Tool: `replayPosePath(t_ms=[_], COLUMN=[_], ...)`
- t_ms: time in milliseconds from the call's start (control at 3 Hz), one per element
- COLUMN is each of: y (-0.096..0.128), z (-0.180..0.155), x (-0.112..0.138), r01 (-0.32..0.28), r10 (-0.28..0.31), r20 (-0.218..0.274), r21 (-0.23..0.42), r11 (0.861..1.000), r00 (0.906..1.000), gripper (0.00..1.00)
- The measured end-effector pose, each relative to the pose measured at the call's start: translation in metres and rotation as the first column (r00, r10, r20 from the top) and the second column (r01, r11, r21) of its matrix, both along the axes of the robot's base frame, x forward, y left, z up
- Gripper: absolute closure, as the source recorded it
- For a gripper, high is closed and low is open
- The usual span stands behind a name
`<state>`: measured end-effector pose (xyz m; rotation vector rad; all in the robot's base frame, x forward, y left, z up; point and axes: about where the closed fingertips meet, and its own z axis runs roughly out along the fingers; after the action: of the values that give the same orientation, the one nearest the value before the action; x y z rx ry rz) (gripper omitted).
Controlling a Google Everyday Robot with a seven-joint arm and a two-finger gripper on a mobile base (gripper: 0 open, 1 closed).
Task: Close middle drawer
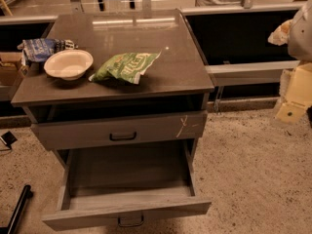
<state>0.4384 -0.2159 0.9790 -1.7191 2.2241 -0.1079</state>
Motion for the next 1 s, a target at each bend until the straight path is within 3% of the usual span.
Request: replayPosePath(t_ms=[667,1000], y=[-0.001,-0.008], z=[-0.005,-0.056], x=[0.001,0.005], r01=[-0.001,-0.006], r10=[0.001,0.011], r20=[-0.002,-0.043], r21=[0.014,0.119], r11=[1.000,0.993], r00=[1.0000,0.9990], gripper=[0.00,0.00])
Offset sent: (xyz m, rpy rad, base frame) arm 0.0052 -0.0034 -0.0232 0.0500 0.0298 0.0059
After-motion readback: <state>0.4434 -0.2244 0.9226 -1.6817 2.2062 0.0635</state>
